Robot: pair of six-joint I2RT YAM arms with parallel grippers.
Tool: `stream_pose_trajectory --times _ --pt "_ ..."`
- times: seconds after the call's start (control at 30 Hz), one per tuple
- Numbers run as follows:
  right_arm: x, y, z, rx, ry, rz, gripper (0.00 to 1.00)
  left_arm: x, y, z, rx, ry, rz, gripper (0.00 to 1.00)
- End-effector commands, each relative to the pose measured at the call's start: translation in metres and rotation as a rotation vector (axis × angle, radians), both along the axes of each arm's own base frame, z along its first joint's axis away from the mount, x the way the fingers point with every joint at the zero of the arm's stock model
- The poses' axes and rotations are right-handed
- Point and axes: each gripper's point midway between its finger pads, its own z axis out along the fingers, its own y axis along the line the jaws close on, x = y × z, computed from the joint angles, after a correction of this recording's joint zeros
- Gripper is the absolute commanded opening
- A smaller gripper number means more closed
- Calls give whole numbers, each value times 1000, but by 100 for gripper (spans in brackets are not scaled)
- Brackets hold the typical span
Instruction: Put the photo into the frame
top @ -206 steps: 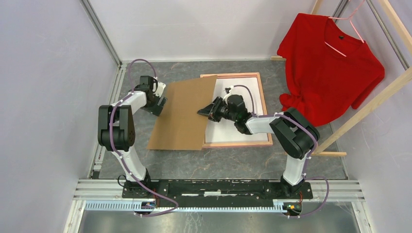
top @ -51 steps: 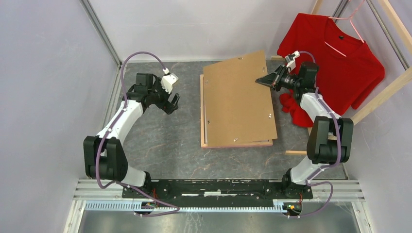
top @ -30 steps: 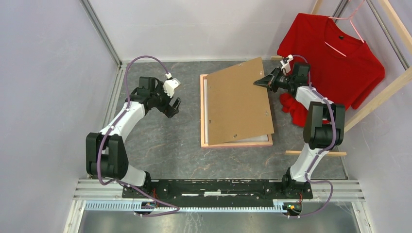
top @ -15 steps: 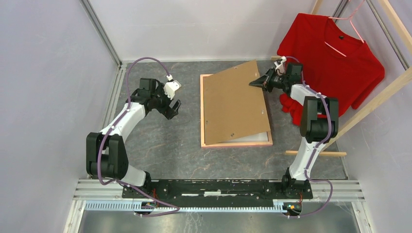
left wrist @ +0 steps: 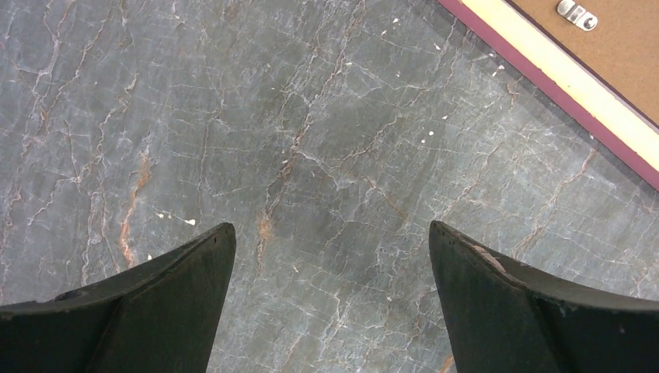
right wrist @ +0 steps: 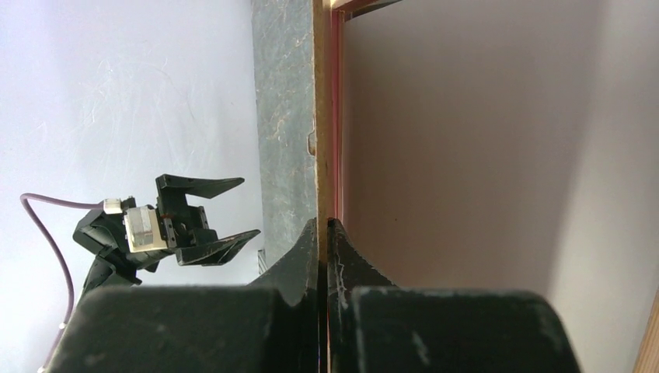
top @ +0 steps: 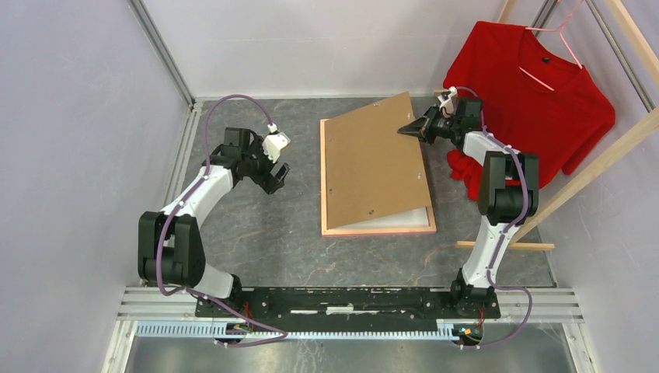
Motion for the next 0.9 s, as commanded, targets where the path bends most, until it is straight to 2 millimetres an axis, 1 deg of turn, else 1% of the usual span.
stream_pose_trajectory --times 0.0,0.37,0.87 --pt "9 3 21 30 -52 24 0 5 1 10 20 -57 -24 100" --pt "3 -3 4 -4 -27 25 0 6 0 8 21 -53 -23 100" --pt "-14 -10 -3 3 -23 -29 0 4 0 7 17 -46 -24 100"
